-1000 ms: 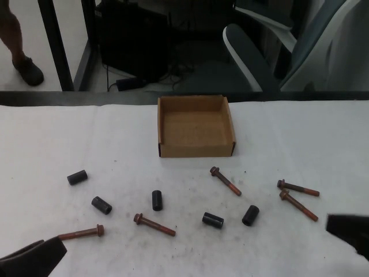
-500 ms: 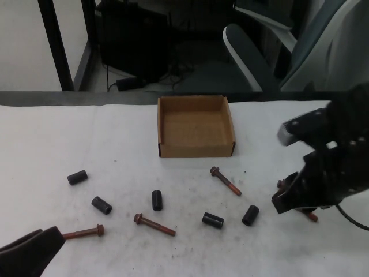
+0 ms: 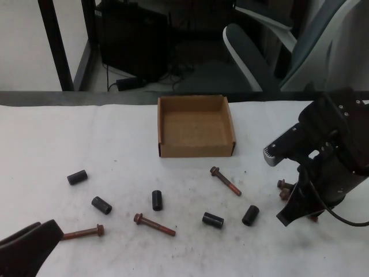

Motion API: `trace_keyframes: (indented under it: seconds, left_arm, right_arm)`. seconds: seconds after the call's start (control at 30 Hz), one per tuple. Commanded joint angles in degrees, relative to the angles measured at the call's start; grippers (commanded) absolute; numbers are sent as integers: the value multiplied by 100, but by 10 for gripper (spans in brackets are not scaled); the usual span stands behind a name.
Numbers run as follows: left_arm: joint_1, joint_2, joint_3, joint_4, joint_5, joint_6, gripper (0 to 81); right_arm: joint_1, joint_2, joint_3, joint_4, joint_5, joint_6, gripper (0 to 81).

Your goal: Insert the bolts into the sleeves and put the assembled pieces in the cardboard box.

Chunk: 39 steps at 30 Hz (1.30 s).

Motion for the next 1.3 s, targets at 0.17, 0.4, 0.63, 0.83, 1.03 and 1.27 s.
trace_keyframes:
  seconds: [0.17,0.4,0.63,0.83,1.03,1.27]
  left_arm:
    - [14,31,-54,-103,7,-14,378]
    - [14,31,-54,-103,-131,-14,378]
    - [14,31,-54,-103,-131,-14,378]
    - [14,31,-54,-103,-131,-14,378]
    - [14,31,-54,-103,-131,-14,378]
    - [14,31,-54,-103,-130,39,378]
  right_arm:
    - [-17,47,-73,-160,136,-315,321]
    - [-17,243,-73,-457,66,-402,321]
    - [-17,550,-73,-509,50,-402,321]
    - [-17,734,-73,-659,50,-482,321]
    - [-17,842,-80,-731,50,-482,305]
    - [-17,840,-92,-665,50,-615,1]
